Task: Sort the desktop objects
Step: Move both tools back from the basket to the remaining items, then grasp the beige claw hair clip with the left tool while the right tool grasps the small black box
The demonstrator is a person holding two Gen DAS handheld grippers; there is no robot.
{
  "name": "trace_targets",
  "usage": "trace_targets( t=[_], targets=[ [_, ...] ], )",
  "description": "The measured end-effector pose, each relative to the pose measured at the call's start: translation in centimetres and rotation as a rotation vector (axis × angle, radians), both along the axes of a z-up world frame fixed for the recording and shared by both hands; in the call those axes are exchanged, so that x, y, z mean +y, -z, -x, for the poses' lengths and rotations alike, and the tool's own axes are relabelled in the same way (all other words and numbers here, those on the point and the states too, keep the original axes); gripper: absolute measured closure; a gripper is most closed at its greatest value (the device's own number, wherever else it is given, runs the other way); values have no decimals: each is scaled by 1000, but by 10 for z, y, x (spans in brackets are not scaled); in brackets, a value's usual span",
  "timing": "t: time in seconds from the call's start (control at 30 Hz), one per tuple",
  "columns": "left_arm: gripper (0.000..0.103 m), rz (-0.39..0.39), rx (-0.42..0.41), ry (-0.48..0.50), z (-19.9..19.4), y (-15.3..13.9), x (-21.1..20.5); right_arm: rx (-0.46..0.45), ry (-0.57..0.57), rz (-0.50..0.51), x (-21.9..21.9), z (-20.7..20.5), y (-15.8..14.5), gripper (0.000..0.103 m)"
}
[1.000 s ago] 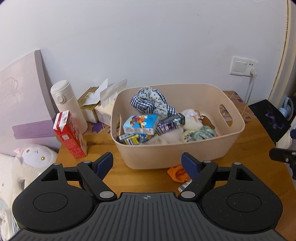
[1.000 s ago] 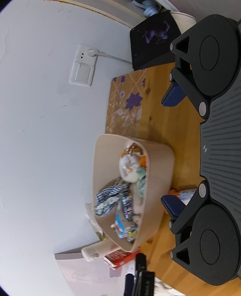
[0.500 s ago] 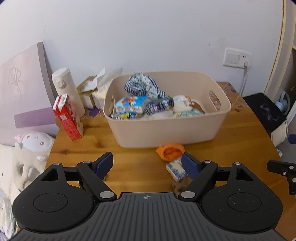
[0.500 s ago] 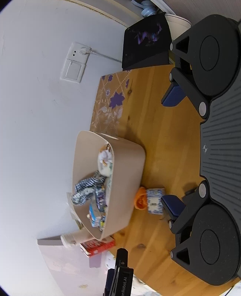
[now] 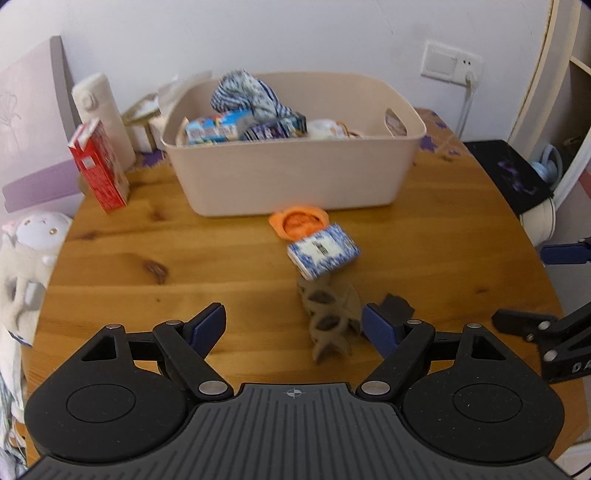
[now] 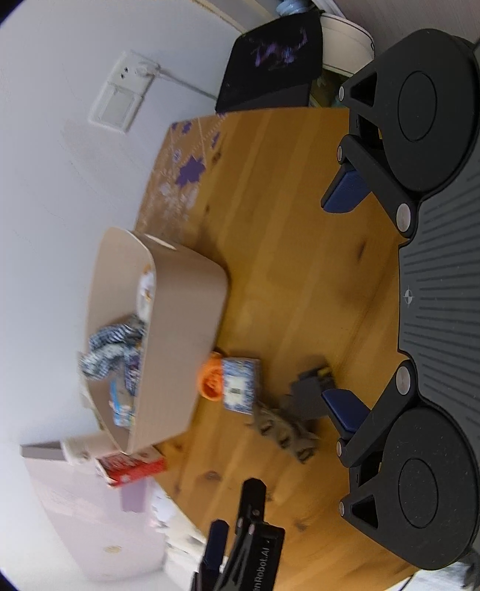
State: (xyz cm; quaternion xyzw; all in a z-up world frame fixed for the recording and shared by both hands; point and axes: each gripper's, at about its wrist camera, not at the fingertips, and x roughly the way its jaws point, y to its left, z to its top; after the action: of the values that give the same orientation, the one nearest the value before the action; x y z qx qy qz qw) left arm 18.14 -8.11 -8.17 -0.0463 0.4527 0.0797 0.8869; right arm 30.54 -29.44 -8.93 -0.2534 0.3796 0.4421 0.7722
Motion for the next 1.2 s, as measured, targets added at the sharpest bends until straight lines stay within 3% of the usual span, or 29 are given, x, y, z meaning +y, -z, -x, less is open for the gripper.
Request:
trace_targets(
  t=[0.7, 1.2],
  targets=[
    [21, 31, 157, 127, -38, 57, 1, 148, -62, 79, 34, 8, 62, 0],
    [21, 72, 183, 150, -57, 76, 17, 141, -65, 80, 72, 10, 79, 0]
  ],
)
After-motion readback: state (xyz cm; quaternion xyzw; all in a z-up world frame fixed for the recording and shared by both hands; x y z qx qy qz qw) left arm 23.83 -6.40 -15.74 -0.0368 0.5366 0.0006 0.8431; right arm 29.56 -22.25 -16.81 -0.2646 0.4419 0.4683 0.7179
